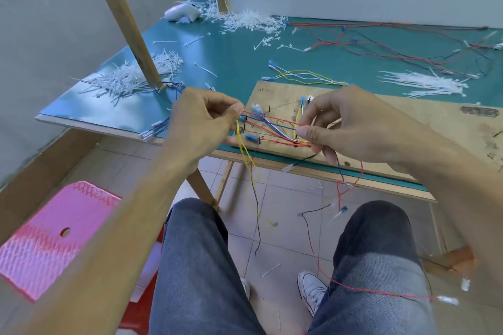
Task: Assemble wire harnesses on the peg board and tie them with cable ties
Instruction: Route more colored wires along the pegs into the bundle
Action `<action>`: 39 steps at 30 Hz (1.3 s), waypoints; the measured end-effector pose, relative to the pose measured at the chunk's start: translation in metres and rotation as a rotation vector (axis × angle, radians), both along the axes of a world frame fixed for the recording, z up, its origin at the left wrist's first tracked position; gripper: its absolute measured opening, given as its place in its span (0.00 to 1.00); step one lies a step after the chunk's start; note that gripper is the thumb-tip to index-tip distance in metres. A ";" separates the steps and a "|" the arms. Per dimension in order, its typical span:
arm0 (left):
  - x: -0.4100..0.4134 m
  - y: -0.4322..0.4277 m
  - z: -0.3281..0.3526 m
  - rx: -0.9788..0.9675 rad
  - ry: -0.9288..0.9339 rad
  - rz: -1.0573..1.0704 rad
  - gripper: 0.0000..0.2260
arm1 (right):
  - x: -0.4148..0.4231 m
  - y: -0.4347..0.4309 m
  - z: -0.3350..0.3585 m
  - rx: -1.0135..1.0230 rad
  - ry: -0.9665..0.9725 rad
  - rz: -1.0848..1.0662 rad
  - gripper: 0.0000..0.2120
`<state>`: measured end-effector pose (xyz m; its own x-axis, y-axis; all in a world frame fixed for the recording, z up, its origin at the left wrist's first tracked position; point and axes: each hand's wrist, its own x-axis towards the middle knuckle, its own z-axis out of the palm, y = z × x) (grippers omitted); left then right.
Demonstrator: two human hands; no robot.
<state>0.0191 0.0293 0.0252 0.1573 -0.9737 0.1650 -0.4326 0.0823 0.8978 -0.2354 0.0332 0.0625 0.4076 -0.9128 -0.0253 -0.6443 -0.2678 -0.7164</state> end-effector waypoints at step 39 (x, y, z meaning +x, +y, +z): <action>-0.001 -0.018 -0.045 -0.128 -0.417 0.145 0.03 | 0.005 -0.001 -0.039 -0.119 0.024 -0.179 0.10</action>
<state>0.0185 0.0113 -0.0196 0.1848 -0.9142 0.3607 -0.7700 0.0934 0.6312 -0.2299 0.0323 0.0233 0.2393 -0.9677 0.0792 -0.7057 -0.2294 -0.6704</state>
